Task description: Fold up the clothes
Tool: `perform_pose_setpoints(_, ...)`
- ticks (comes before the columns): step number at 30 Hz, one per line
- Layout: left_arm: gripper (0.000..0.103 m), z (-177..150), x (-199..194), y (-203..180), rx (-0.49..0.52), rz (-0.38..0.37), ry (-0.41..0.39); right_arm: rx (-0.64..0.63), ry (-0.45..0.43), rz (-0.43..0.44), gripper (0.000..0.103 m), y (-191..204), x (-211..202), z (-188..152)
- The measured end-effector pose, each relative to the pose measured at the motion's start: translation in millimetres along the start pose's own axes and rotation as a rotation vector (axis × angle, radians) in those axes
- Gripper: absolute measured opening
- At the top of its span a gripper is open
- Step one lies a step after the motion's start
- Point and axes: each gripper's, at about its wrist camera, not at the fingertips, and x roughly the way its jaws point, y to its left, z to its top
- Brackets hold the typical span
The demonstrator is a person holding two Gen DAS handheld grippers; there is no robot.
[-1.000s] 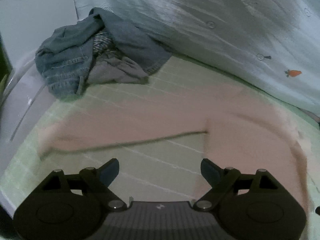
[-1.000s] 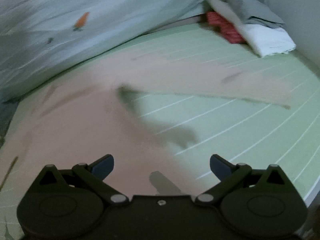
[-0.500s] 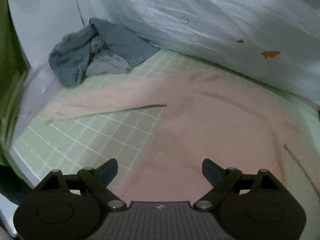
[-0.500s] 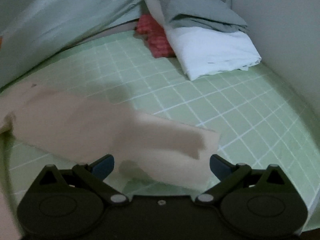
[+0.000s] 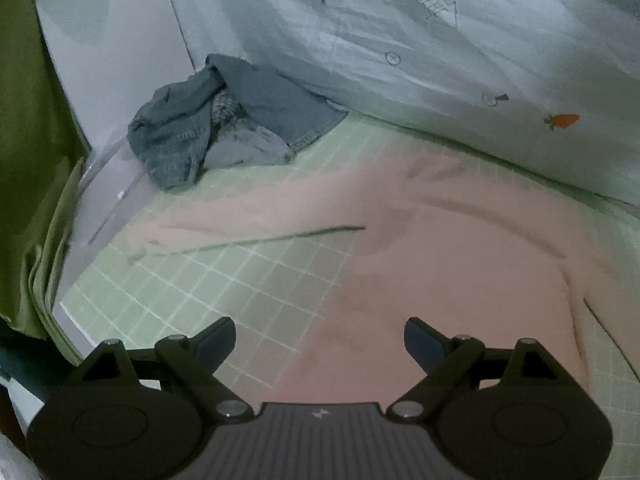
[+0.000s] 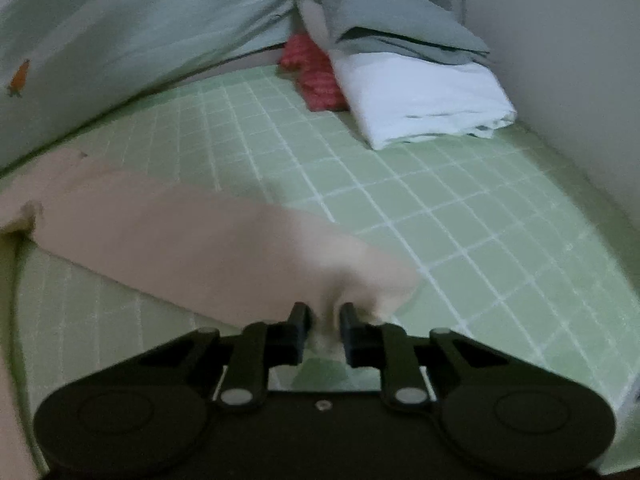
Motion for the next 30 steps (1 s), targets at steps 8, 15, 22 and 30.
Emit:
perform_pose_setpoints(8,0.091,8.6,33.9,48.1,0.067,-0.032,0.004,-0.115,-0.053,-0.164,0.083,51.9,-30.6,0.6)
perform_pose_setpoints(15,0.091,28.3,94.9,135.0,0.038,-0.069,0.052,-0.118,-0.158,-0.007,0.102,153.3,-95.8,-14.6)
perform_pose_setpoints(22,0.091,47.5,172.4,226.5,-0.017,0.004,0.120,-0.225,-0.174,0.088,0.102,285.3,-138.3,-38.9)
perform_pose_setpoints(30,0.091,67.1,233.0,290.9,-0.143,-0.015,0.168,-0.316,-0.067,0.111,0.102,371.8,-156.1,-51.4)
